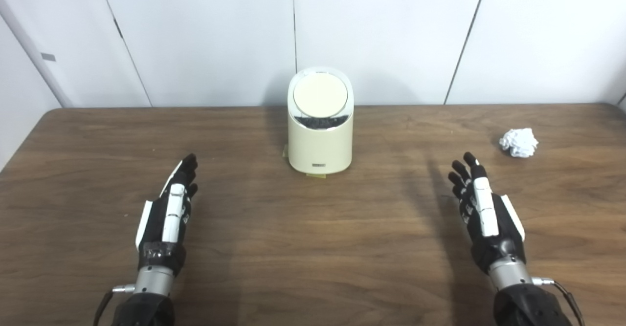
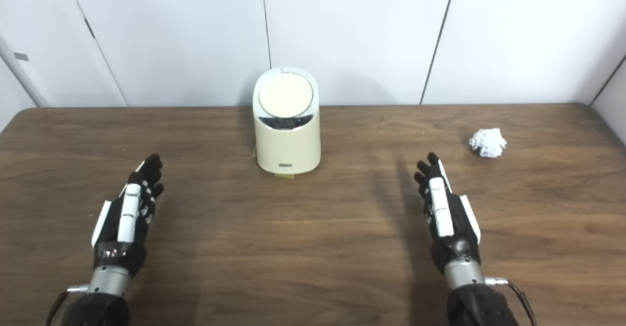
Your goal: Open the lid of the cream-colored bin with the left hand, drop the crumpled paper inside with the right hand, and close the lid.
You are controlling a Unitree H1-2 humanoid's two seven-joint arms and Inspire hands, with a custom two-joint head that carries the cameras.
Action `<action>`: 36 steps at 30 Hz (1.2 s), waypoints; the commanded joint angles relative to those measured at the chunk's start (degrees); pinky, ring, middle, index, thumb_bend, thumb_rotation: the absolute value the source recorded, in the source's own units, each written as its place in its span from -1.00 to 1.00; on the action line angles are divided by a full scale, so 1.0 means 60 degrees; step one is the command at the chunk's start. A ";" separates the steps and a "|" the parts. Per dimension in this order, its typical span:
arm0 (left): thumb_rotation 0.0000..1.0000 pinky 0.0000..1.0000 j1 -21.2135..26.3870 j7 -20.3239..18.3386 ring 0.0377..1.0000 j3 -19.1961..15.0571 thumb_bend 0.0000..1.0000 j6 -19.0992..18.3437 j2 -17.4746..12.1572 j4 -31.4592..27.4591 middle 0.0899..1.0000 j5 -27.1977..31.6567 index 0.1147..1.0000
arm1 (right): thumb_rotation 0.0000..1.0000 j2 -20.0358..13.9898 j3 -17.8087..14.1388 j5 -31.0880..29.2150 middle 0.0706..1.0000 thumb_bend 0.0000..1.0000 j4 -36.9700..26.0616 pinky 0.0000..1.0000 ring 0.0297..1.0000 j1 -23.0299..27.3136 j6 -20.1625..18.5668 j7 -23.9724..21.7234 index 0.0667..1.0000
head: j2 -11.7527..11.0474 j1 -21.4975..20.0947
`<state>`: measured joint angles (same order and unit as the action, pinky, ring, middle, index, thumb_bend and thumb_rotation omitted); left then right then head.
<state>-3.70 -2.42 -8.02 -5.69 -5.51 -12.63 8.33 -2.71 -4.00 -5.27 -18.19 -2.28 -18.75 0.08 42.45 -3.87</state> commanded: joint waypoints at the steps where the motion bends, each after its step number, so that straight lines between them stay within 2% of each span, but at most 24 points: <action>1: 0.79 1.00 0.0213 -0.0029 1.00 0.0006 0.13 0.0116 -0.0116 -0.0294 0.91 0.0007 0.92 | 0.91 -0.0031 -0.0032 -0.0041 0.93 0.23 -0.0233 1.00 0.93 0.0278 0.0273 -0.0039 1.00 | 0.0008 -0.0007; 27: 0.79 1.00 0.0195 0.0000 0.99 0.0013 0.11 0.0116 -0.0110 -0.0319 0.89 -0.0053 0.92 | 0.92 0.0006 -0.0008 0.0045 0.91 0.25 -0.0370 1.00 0.91 0.0276 0.0129 0.0054 1.00 | 0.0008 -0.0016; 29: 0.79 1.00 0.0183 0.0012 0.99 0.0030 0.10 0.0118 -0.0095 -0.0314 0.90 -0.0088 0.92 | 0.92 -0.0001 -0.0016 -0.0013 0.92 0.24 -0.0350 1.00 0.92 0.0247 0.0159 0.0026 1.00 | -0.0212 0.0056; 31: 0.77 1.00 0.0174 0.0036 0.98 0.0042 0.07 0.0093 -0.0077 -0.0329 0.89 -0.0118 0.92 | 0.92 -0.0012 -0.0019 -0.0068 0.93 0.24 -0.0292 1.00 0.93 0.0228 0.0228 -0.0015 1.00 | -0.0267 0.0086; 35: 0.67 1.00 0.0124 0.0061 0.97 0.0068 0.09 0.0192 -0.0050 -0.0295 0.90 -0.0178 0.92 | 0.92 0.0013 0.0007 -0.0081 0.92 0.22 -0.0107 1.00 0.93 0.0158 0.0477 -0.0050 1.00 | -0.0655 0.0233; 36: 0.63 1.00 0.0107 0.0061 0.97 0.0077 0.09 0.0227 -0.0048 -0.0286 0.90 -0.0201 0.93 | 0.93 0.0013 0.0014 -0.0078 0.92 0.20 -0.0085 1.00 0.93 0.0132 0.0519 -0.0057 1.00 | -0.0655 0.0233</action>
<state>-3.72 -2.24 -7.78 -5.69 -5.53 -12.63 7.84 -2.67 -3.88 -5.50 -17.92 -2.34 -18.39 0.15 38.50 -2.46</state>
